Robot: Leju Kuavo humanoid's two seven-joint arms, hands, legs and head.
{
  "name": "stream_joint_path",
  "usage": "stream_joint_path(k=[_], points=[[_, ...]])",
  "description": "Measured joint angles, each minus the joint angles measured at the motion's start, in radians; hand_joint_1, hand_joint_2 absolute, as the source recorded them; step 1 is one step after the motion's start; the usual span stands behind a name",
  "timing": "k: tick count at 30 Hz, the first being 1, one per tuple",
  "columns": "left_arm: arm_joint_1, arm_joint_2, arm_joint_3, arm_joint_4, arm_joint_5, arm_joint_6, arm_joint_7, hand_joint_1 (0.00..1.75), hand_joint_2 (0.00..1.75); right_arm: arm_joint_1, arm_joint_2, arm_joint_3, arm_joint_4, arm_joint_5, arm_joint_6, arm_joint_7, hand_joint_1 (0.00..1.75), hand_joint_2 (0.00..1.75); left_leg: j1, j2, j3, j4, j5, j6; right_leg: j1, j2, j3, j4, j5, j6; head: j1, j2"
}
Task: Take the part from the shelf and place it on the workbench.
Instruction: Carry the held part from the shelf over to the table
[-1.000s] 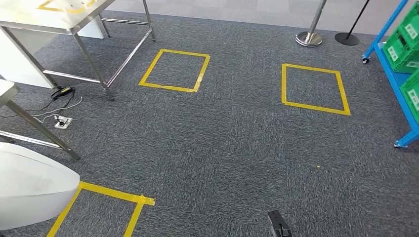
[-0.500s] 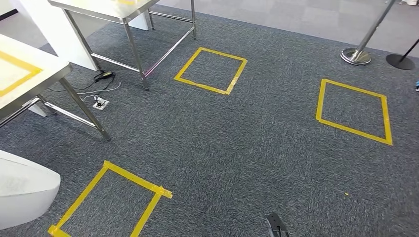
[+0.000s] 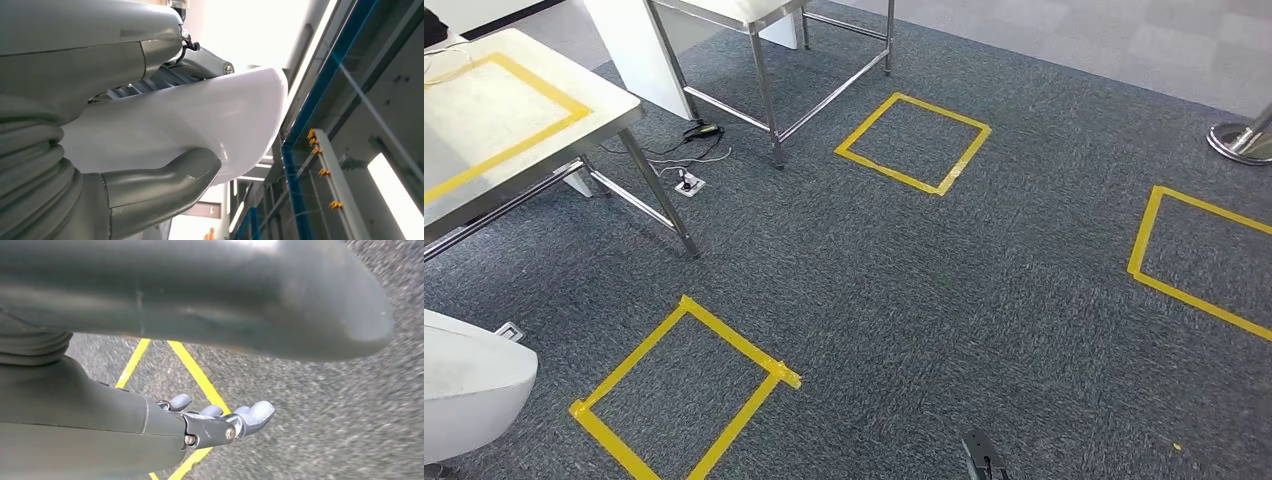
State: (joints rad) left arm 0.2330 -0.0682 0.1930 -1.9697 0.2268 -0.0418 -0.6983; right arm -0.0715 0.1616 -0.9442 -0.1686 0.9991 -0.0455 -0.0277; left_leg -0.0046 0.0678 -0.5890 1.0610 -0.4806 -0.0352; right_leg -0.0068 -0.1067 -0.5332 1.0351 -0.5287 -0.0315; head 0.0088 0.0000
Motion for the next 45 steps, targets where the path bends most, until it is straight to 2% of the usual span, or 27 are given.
stream_joint_path(k=[1,3,4,6,8,10,11,12,14,16,18,19,20,23,25,26,28,30,32,34,35,36,38,40,41,42,45], points=[[-0.004,0.000,0.000,0.000,0.007,0.000,-0.001,1.75,1.75,-0.001,0.001,0.000,0.000,0.002,0.001,0.001,0.00,0.00,-0.004,0.010,0.012,-0.025,0.004,0.008,0.003,-0.010,0.003,0.000,-0.002,0.005,0.000,0.000],[-0.009,0.000,0.000,0.000,0.013,0.000,-0.002,1.75,1.75,-0.003,0.002,0.000,0.000,0.005,0.002,0.011,0.00,0.00,-0.005,-0.012,0.010,-0.030,0.006,0.021,0.006,-0.032,0.008,-0.003,-0.005,0.014,0.001,0.000],[-0.010,0.000,0.000,-0.001,0.014,0.000,-0.002,1.75,1.75,-0.004,0.003,0.000,0.000,0.007,0.002,0.018,0.00,0.00,-0.002,-0.024,0.011,-0.033,0.008,0.026,0.004,-0.027,0.009,-0.001,-0.009,0.019,0.001,0.000],[-0.016,-0.001,0.001,-0.005,0.015,-0.002,-0.003,1.75,1.75,-0.006,0.004,0.000,0.000,0.010,0.002,0.034,0.00,0.00,0.005,-0.048,0.015,-0.041,0.015,0.038,0.001,0.028,-0.012,0.052,-0.042,0.031,0.004,0.000],[-0.022,-0.004,0.003,-0.008,0.023,-0.012,-0.003,1.75,1.75,-0.004,0.004,0.000,0.000,0.014,0.003,0.046,0.00,0.00,0.009,-0.073,0.012,-0.043,0.019,0.045,-0.003,0.089,-0.076,0.179,-0.101,0.037,0.007,0.000],[-0.022,-0.009,0.010,-0.013,0.032,-0.029,-0.002,1.75,1.75,0.000,0.004,0.000,0.000,0.015,0.003,0.050,0.00,0.00,0.010,-0.102,0.010,-0.041,0.019,0.046,-0.004,0.102,-0.132,0.277,-0.125,0.039,0.008,0.000],[-0.020,-0.012,0.016,-0.016,0.034,-0.037,-0.002,1.75,1.75,0.001,0.004,0.000,0.000,0.016,0.003,0.050,0.00,0.00,0.010,-0.118,0.009,-0.038,0.019,0.046,-0.004,0.103,-0.137,0.275,-0.107,0.038,0.008,0.000],[-0.018,-0.016,0.023,-0.020,0.035,-0.044,-0.002,1.75,1.75,0.002,0.003,0.000,0.000,0.017,0.003,0.048,0.00,0.00,0.010,-0.134,0.009,-0.035,0.019,0.045,-0.006,0.109,-0.122,0.233,-0.072,0.037,0.008,0.000],[-0.013,-0.024,0.036,-0.030,0.034,-0.057,-0.003,1.75,1.75,0.001,0.003,0.000,0.000,0.020,0.004,0.043,0.00,0.00,0.011,-0.162,0.007,-0.028,0.016,0.038,-0.009,0.147,-0.064,0.097,-0.003,0.034,0.008,0.000],[-0.008,-0.031,0.046,-0.042,0.029,-0.071,-0.003,1.75,1.75,0.000,0.002,0.000,0.000,0.021,0.009,0.034,0.00,0.00,0.010,-0.185,0.000,-0.023,0.015,0.026,-0.011,0.176,-0.032,0.019,0.018,0.032,0.007,0.000],[-0.002,-0.039,0.057,-0.052,0.022,-0.082,-0.002,1.75,1.75,-0.001,0.003,0.000,0.000,0.021,0.014,0.024,0.00,0.00,0.012,-0.207,-0.010,-0.027,0.019,0.011,-0.010,0.163,-0.028,0.010,0.017,0.023,0.007,0.000],[0.003,-0.042,0.064,-0.056,0.018,-0.085,-0.003,1.75,1.75,-0.002,0.003,0.000,0.000,0.022,0.016,0.020,0.00,0.00,0.013,-0.202,-0.013,-0.026,0.019,0.005,-0.010,0.151,-0.025,0.007,0.020,0.016,0.007,0.000],[0.006,-0.045,0.071,-0.060,0.015,-0.086,-0.003,1.75,1.75,-0.003,0.004,0.000,0.000,0.022,0.017,0.016,0.00,0.00,0.013,-0.181,-0.019,-0.015,0.011,0.000,-0.010,0.139,-0.023,0.003,0.022,0.008,0.005,0.000],[0.007,-0.051,0.080,-0.065,0.009,-0.088,-0.003,1.75,1.75,0.000,0.004,0.000,0.000,0.023,0.016,0.011,0.00,0.00,0.011,-0.090,-0.082,0.126,-0.073,-0.010,-0.009,0.098,-0.020,-0.002,0.025,-0.008,-0.001,0.000],[0.009,-0.056,0.083,-0.065,0.005,-0.089,-0.002,1.75,1.75,0.003,0.004,0.000,0.000,0.023,0.015,0.011,0.00,0.00,0.013,-0.077,-0.129,0.231,-0.115,-0.015,-0.006,0.068,-0.020,-0.001,0.022,-0.011,-0.001,0.000],[0.010,-0.058,0.085,-0.064,0.003,-0.089,-0.002,1.75,1.75,0.003,0.004,0.000,0.000,0.023,0.014,0.011,0.00,0.00,0.014,-0.074,-0.130,0.239,-0.109,-0.015,-0.005,0.053,-0.019,-0.001,0.021,-0.012,-0.001,0.000],[0.010,-0.062,0.088,-0.064,-0.002,-0.089,-0.002,1.75,1.75,0.002,0.004,0.000,0.000,0.023,0.014,0.012,0.00,0.00,0.013,-0.057,-0.077,0.147,-0.053,-0.012,-0.004,0.025,-0.014,-0.001,0.017,-0.009,-0.001,0.000],[0.009,-0.066,0.090,-0.065,-0.007,-0.090,-0.002,1.75,1.75,0.001,0.004,0.000,0.000,0.023,0.013,0.014,0.00,0.00,0.007,-0.007,-0.007,0.019,-0.009,0.002,-0.001,0.002,-0.006,-0.001,0.011,-0.002,-0.001,0.000],[0.008,-0.069,0.090,-0.066,-0.008,-0.091,-0.002,1.75,1.75,0.001,0.004,0.000,0.000,0.022,0.011,0.015,0.00,0.00,0.000,0.016,0.015,-0.029,-0.002,0.016,0.002,-0.019,0.001,-0.003,0.007,0.008,0.000,0.000],[0.009,-0.072,0.093,-0.067,-0.009,-0.092,-0.002,1.75,1.75,0.000,0.004,0.000,0.000,0.019,0.010,0.016,0.00,0.00,0.002,-0.010,0.014,-0.034,0.003,0.025,0.002,-0.038,0.008,-0.007,0.004,0.019,0.000,0.000],[0.009,-0.074,0.094,-0.068,-0.009,-0.092,-0.003,1.75,1.75,-0.001,0.004,0.000,0.000,0.015,0.009,0.014,0.00,0.00,0.006,-0.021,0.017,-0.040,0.007,0.031,0.001,-0.024,0.009,-0.002,-0.003,0.026,0.001,0.000],[0.007,-0.077,0.096,-0.069,-0.010,-0.092,-0.003,1.75,1.75,-0.001,0.004,0.000,0.000,0.009,0.008,0.010,0.00,0.00,0.010,-0.032,0.021,-0.045,0.011,0.037,0.000,0.005,0.001,0.021,-0.018,0.032,0.003,0.000],[0.005,-0.082,0.097,-0.070,-0.011,-0.091,-0.003,1.75,1.75,-0.002,0.003,-0.002,0.000,-0.006,0.007,0.002,0.00,0.00,0.015,-0.050,0.022,-0.049,0.016,0.045,-0.004,0.079,-0.046,0.125,-0.074,0.039,0.008,0.000],[0.005,-0.084,0.098,-0.069,-0.012,-0.091,-0.002,1.75,1.75,0.000,0.003,-0.008,0.000,-0.016,0.007,-0.003,0.00,0.00,0.015,-0.068,0.018,-0.047,0.016,0.048,-0.005,0.102,-0.111,0.247,-0.120,0.041,0.010,0.000],[0.006,-0.085,0.098,-0.069,-0.012,-0.091,-0.002,1.75,1.75,0.002,0.003,-0.012,0.000,-0.018,0.009,-0.004,0.00,0.00,0.015,-0.077,0.017,-0.044,0.015,0.047,-0.006,0.104,-0.127,0.270,-0.118,0.042,0.010,0.000],[0.006,-0.086,0.098,-0.069,-0.012,-0.091,-0.002,1.75,1.75,0.003,0.003,-0.014,0.000,-0.020,0.011,-0.004,0.00,0.00,0.016,-0.085,0.017,-0.041,0.013,0.045,-0.007,0.105,-0.125,0.254,-0.094,0.042,0.010,0.000],[0.006,-0.087,0.098,-0.069,-0.014,-0.091,-0.002,1.75,1.75,0.001,0.002,-0.017,0.000,-0.021,0.018,-0.004,0.00,0.00,0.016,-0.100,0.016,-0.026,0.002,0.031,-0.010,0.108,-0.049,0.069,0.004,0.039,0.010,0.000]])
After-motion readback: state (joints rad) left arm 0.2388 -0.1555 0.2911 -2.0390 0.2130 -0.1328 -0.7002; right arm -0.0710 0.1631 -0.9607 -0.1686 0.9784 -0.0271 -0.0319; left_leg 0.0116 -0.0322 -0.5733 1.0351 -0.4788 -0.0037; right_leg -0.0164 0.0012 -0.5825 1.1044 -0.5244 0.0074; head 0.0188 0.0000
